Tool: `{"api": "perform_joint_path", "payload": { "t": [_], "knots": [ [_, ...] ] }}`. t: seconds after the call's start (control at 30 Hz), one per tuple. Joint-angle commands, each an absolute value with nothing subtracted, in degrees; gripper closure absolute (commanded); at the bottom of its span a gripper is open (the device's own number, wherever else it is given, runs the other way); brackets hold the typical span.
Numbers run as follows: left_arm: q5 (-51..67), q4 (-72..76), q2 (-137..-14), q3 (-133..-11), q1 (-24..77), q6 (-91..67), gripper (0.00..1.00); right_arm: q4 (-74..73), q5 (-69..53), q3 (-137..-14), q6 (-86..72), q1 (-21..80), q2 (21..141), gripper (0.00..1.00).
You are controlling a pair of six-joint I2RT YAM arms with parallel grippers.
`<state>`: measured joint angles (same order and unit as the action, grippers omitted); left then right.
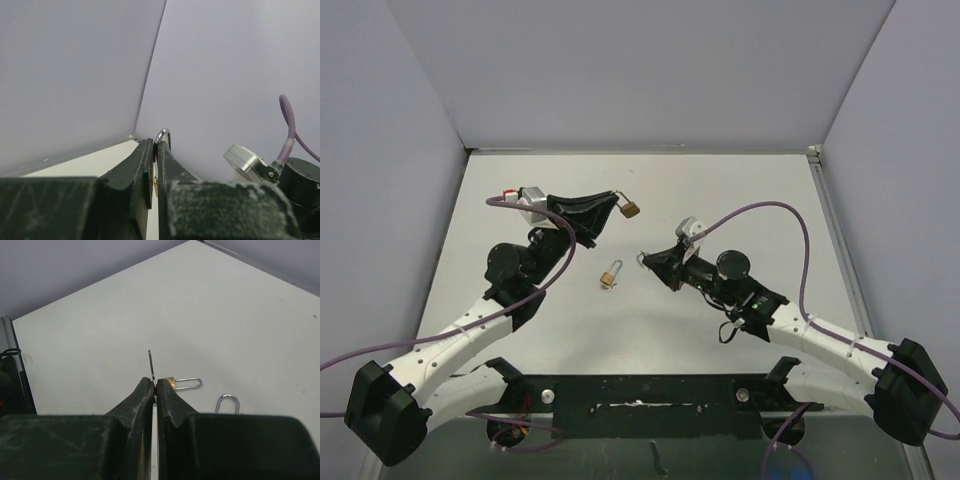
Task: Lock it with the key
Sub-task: Remove the key from the lock, then place the key at the center of the board, then place the lock at the center of the board.
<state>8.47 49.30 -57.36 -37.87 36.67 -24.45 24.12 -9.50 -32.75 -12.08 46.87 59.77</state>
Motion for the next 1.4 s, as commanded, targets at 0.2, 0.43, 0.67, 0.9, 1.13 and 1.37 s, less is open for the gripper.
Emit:
{"api": "perform_joint_path", "payload": {
  "t": [0.2,0.43,0.67,0.9,1.13,1.37],
  "knots": [
    [8.12,43.39,-60.74,-44.28,36.52,-22.55,1.0,13.28,10.05,-34.55,-9.87,46.22,50.98,1.0],
    [13.22,39.58,-72.36,-48.18,36.73,-24.29,1.0,1.1,19.89,-35.36,-14.86,34.69,43.17,1.0],
    [14.72,45.98,-87.57,-51.29,40.23,-25.42,1.0,-9.25,20.35,-34.99,-19.71,25.04,42.58,1.0],
    [16.28,49.88,-98.66,-55.06,41.57,-25.07,1.0,-8.96,18.58,-33.71,-21.09,23.11,45.6,1.0],
    [19.58,50.64,-101.4,-56.32,36.04,-26.59,1.0,-5.05,14.57,-35.75,-19.11,21.61,51.8,1.0],
    [24.64,48.33,-105.12,-59.75,27.77,-28.14,1.0,2.9,3.84,-43.28,-18.91,18.49,65.83,1.0]
  ]
}}
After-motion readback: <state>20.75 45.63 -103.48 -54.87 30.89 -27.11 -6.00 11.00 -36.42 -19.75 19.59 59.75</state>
